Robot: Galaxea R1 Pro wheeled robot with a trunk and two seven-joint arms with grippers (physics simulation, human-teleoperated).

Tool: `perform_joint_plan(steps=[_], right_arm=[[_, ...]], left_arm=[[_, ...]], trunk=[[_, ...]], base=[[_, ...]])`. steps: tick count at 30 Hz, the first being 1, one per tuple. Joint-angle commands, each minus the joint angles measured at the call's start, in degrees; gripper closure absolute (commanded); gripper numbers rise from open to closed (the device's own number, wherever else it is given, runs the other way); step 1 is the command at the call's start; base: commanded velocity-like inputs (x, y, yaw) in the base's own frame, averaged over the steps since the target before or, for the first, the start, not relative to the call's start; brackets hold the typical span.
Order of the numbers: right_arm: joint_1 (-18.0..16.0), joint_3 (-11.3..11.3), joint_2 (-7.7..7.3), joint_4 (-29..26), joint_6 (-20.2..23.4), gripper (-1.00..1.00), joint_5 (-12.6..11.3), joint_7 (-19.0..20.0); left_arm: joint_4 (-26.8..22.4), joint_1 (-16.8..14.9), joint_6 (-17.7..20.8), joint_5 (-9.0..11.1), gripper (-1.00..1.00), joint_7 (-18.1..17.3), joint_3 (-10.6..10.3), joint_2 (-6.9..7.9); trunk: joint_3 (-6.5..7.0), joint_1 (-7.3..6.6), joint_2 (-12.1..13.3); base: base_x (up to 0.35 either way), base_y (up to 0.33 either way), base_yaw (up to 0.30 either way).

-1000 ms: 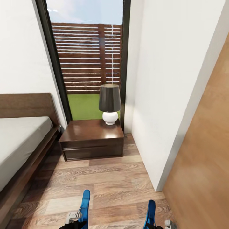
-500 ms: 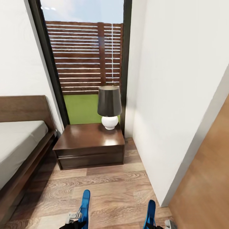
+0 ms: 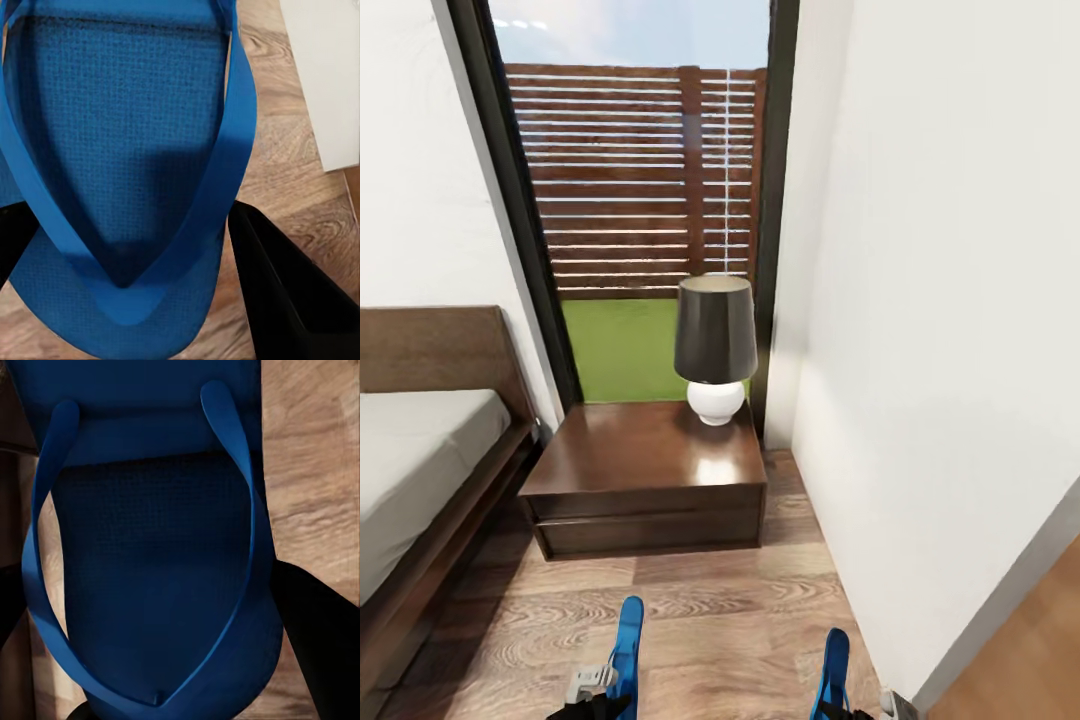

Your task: In the bedroom, move the book from the bed onto either nightstand, and place the two sandals side by side next to the bed.

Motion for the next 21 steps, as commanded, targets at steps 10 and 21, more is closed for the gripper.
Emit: perform_joint_plan(steps=[10, 21], right_arm=[[-0.01, -0.52, 0.01, -0.04, 0.63, 1.0, -0.11, 0.27], [-0.01, -0.52, 0.02, -0.04, 0.63, 1.0, -0.11, 0.2]], left_arm=[[0.09, -0.06, -0.1, -0.16, 1.0, -0.33, 0.42, -0.02], [0.09, -0.06, -0.1, -0.16, 1.0, -0.33, 0.42, -0.02]], trunk=[[-0.05, 0.02, -0.02], [-0.05, 0.02, -0.02]], base=[[0.193, 0.0, 0.278], [0.004, 0.0, 0.286]])
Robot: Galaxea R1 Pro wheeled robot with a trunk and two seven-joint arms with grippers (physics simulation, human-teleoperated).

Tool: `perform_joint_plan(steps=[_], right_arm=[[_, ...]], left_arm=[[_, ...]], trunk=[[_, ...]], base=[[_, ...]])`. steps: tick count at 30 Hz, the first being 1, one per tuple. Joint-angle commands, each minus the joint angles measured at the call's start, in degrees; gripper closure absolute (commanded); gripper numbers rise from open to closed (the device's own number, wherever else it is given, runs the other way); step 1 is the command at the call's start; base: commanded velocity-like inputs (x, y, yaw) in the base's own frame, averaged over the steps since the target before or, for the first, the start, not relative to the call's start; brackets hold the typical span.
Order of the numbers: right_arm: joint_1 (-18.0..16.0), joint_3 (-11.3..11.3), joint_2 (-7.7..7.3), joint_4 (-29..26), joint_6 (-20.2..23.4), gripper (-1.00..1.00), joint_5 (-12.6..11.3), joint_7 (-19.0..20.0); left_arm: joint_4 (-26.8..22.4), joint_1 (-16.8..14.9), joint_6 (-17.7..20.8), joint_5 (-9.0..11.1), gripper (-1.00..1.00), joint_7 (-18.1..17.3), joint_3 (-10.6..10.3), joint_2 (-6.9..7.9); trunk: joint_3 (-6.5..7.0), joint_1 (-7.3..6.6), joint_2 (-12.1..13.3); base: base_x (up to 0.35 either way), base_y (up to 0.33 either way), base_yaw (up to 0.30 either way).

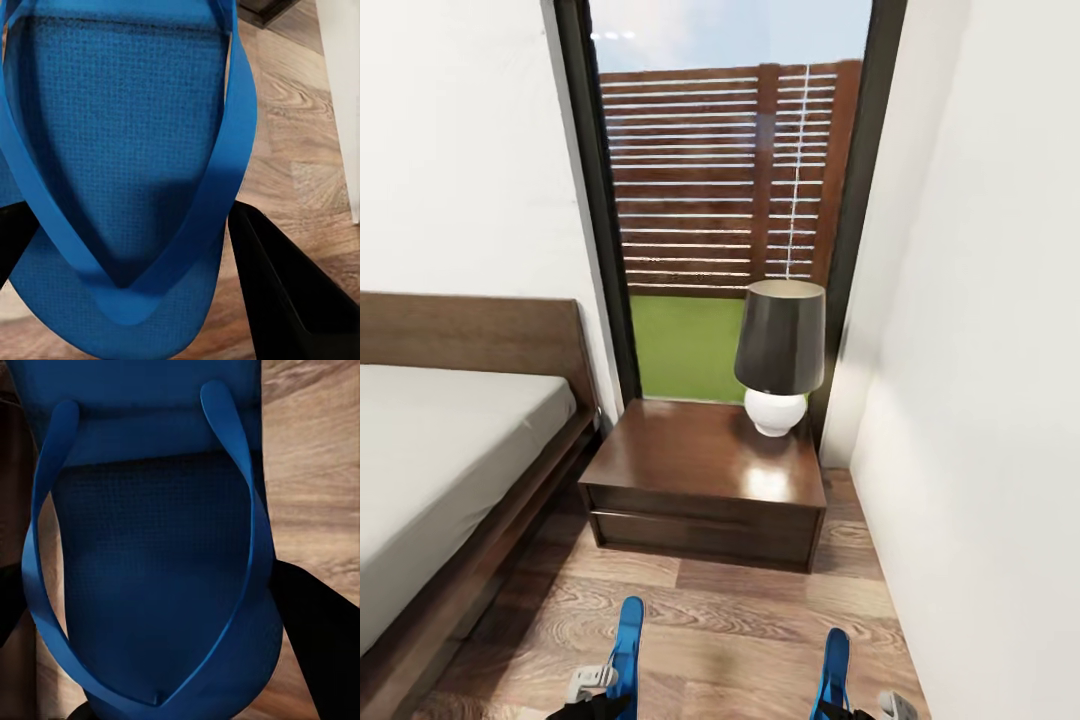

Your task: In the bedroom, move the book from the bed onto either nightstand, and place the two sandals side by side next to the bed.

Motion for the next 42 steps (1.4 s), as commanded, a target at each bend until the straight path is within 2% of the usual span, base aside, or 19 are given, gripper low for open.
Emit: perform_joint_plan(steps=[1, 42], right_arm=[[0.0, -0.46, -0.01, -0.04, 0.62, 1.0, -0.08, 0.27], [0.0, -0.46, 0.01, -0.04, 0.62, 1.0, -0.08, 0.27]], left_arm=[[0.1, -0.06, -0.11, -0.2, 1.0, -0.34, 0.43, -0.02], [0.1, -0.06, -0.11, -0.2, 1.0, -0.32, 0.43, -0.02]], trunk=[[-0.05, -0.01, -0.02], [-0.05, -0.01, -0.02]], base=[[0.0, 0.0, 0.286], [0.0, 0.0, 0.286]])
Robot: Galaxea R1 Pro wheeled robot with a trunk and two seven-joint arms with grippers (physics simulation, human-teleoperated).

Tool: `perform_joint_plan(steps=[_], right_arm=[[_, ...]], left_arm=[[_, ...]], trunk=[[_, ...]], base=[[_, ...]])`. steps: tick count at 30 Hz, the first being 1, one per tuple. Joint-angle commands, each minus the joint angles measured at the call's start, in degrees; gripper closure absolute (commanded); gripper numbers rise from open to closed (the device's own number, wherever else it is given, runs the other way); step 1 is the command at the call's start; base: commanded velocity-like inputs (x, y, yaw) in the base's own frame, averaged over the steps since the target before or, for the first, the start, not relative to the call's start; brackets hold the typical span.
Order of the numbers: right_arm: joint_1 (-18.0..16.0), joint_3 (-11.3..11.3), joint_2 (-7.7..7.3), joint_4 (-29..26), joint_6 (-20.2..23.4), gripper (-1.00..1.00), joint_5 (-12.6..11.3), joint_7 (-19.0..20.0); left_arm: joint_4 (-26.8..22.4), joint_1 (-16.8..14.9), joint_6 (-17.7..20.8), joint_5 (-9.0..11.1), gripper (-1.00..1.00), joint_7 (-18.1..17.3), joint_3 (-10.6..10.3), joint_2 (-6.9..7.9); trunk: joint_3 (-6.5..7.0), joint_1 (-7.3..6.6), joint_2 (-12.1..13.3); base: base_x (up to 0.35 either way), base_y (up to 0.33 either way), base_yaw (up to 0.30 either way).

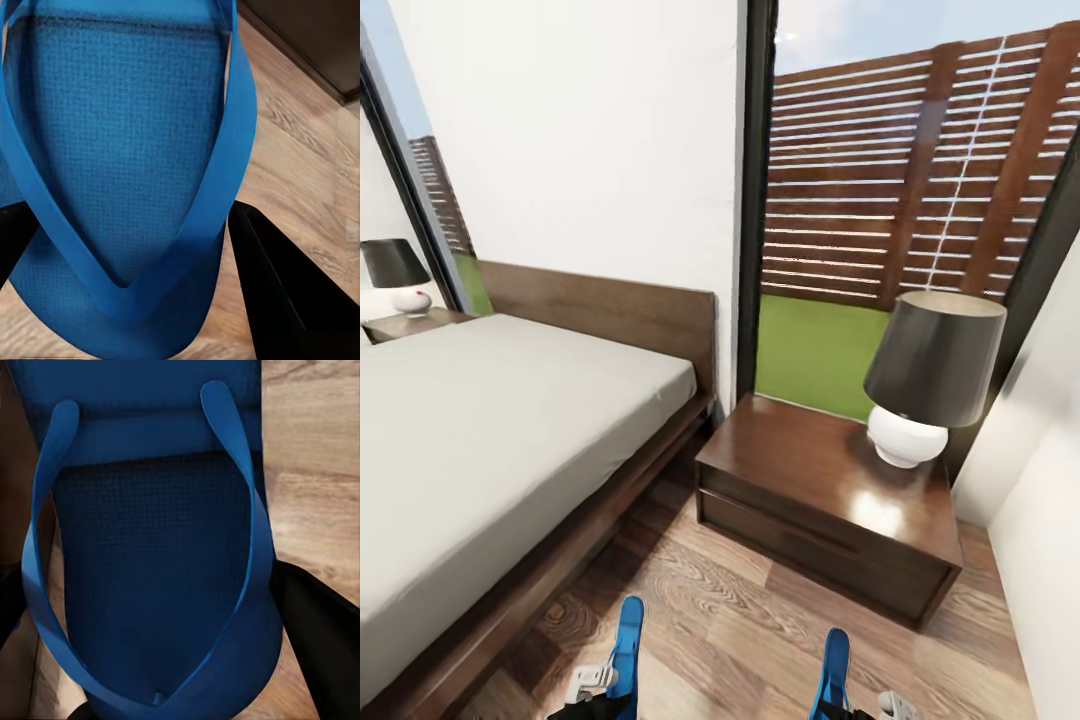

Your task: In the bedroom, move the book from the bed onto either nightstand, and place the two sandals side by side next to the bed.

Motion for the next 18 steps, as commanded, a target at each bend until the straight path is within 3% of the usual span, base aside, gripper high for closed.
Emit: perform_joint_plan(steps=[1, 18], right_arm=[[0.0, -0.46, 0.0, -0.04, 0.62, 1.0, -0.08, 0.27], [0.0, -0.46, 0.01, -0.04, 0.62, 1.0, -0.08, 0.27]], left_arm=[[0.09, -0.06, -0.1, -0.16, 1.0, -0.35, 0.46, -0.02], [0.09, -0.06, -0.1, -0.16, 1.0, -0.34, 0.46, -0.02]], trunk=[[-0.05, -0.01, -0.02], [-0.05, -0.01, -0.02]], base=[[0.0, 0.0, 0.286], [0.0, 0.0, 0.286]])
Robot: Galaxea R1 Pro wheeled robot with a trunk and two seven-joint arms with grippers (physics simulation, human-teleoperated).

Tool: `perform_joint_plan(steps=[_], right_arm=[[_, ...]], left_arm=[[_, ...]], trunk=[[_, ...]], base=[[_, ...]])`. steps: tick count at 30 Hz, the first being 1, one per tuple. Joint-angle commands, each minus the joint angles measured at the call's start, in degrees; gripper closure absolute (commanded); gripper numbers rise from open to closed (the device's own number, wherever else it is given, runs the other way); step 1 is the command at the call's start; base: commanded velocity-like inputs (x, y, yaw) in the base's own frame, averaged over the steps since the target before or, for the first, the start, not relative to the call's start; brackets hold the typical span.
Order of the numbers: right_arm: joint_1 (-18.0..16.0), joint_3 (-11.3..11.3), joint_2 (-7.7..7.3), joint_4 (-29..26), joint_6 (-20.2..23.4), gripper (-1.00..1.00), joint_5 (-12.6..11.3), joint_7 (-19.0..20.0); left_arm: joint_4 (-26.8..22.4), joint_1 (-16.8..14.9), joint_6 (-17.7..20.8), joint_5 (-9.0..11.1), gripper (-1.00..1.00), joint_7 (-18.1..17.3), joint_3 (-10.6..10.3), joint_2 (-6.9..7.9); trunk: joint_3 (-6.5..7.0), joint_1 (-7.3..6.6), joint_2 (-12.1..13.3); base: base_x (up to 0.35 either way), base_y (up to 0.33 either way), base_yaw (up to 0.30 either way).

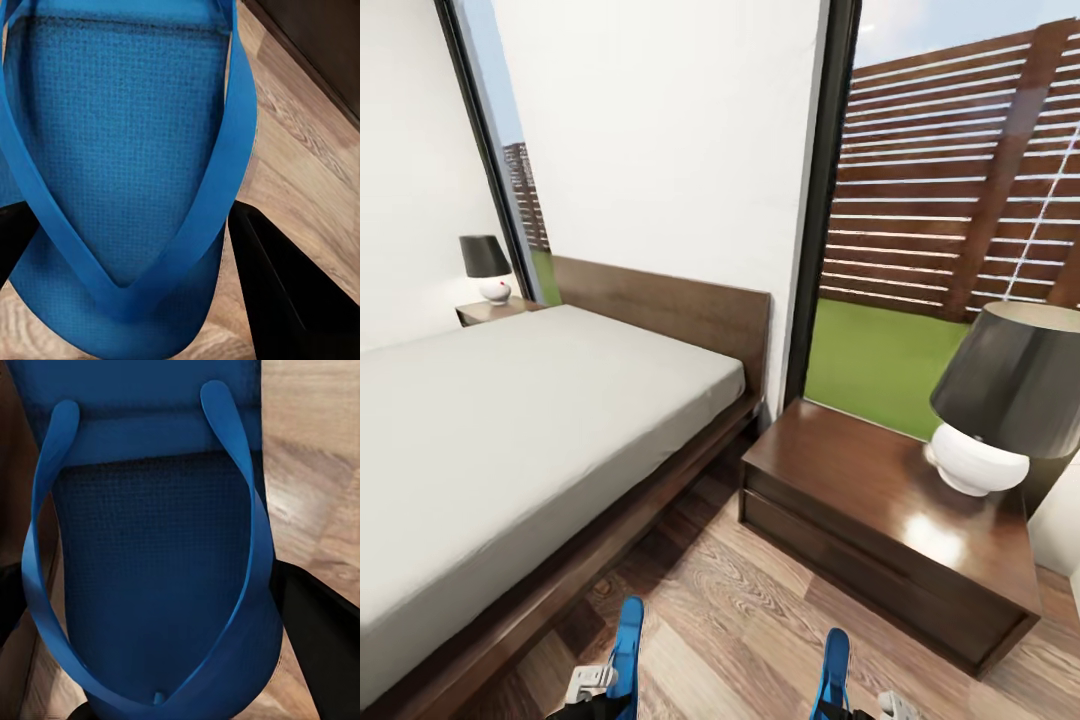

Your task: In the bedroom, move the book from the bed onto either nightstand, and place the two sandals side by side next to the bed.

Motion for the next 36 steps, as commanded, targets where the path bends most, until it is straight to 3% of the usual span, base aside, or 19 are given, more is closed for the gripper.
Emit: perform_joint_plan(steps=[1, 36], right_arm=[[0.0, -0.47, -0.02, -0.04, 0.62, 1.0, -0.08, 0.27], [0.0, -0.47, 0.04, -0.04, 0.62, 1.0, -0.08, 0.27]], left_arm=[[0.1, -0.06, -0.11, -0.2, 1.0, -0.34, 0.44, -0.02], [0.1, -0.06, -0.11, -0.2, 1.0, -0.31, 0.44, -0.02]], trunk=[[-0.05, -0.01, -0.02], [-0.05, -0.01, -0.02]], base=[[0.0, 0.0, 0.286], [0.0, 0.0, 0.286]])
